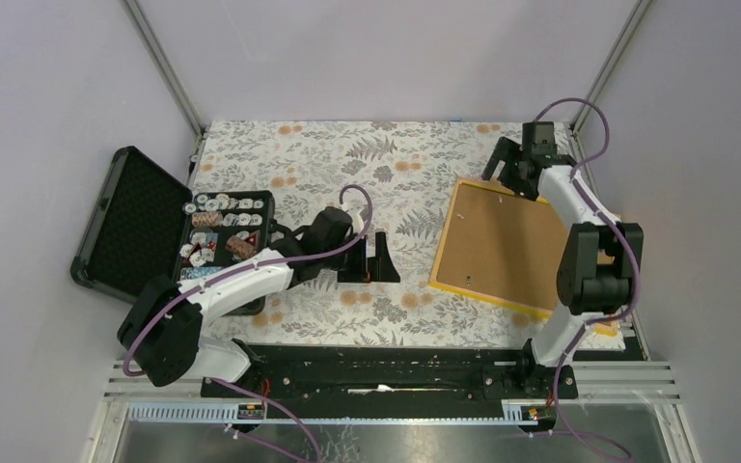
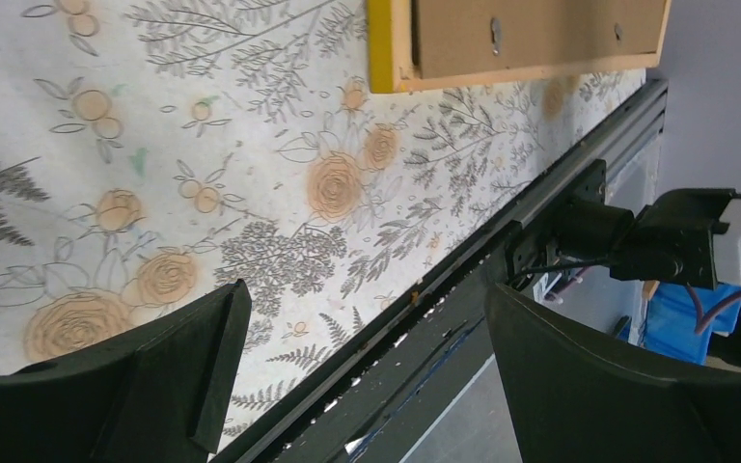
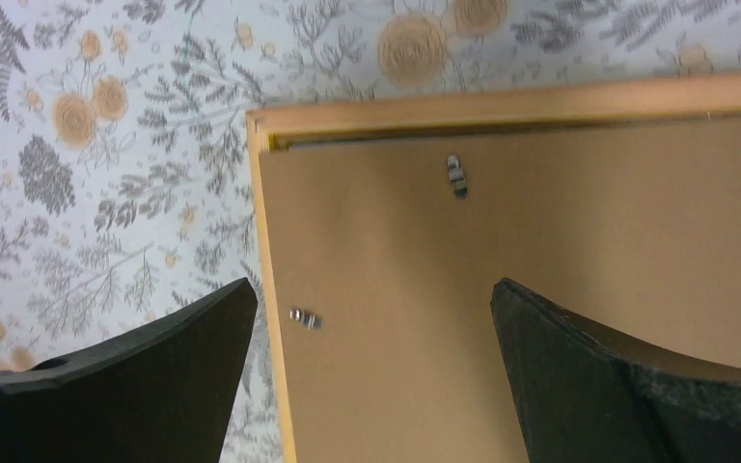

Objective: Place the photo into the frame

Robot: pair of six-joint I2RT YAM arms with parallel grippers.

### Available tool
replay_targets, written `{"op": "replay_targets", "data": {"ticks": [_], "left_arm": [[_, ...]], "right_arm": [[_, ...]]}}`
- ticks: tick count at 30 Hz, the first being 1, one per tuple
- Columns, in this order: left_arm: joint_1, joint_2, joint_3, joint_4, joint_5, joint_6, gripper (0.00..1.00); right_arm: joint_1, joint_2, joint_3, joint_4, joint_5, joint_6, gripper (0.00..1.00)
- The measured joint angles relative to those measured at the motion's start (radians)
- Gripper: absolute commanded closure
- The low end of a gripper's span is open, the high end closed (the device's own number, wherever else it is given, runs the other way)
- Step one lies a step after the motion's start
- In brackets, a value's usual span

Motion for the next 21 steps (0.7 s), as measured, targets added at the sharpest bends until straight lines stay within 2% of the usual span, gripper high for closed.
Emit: {"op": "replay_targets", "data": {"ticks": [2,11,16,21], "left_arm": [[-0.018,0.002,0.002,0.009,0.004,0.0,0.01],[-0.023,0.0,0.002,0.024,0.001,-0.014,0.01],[-0.023,-0.002,0.002,0.025,0.001,-0.019,0.01],[-0.023,-0.002,0.002,0.024,0.001,-0.019,0.01]], "right_arm": [[-0.004,0.062,0.055,0.003,-0.003,-0.006,0.0],[0.018,0.32,0.22,0.05,-0.14,0.039,0.15],[0.066,0.411,0.279,0.052,-0.159,0.06,0.24],[0.101,0.445,0.325,0.06,-0.156,0.079,0.28]]}}
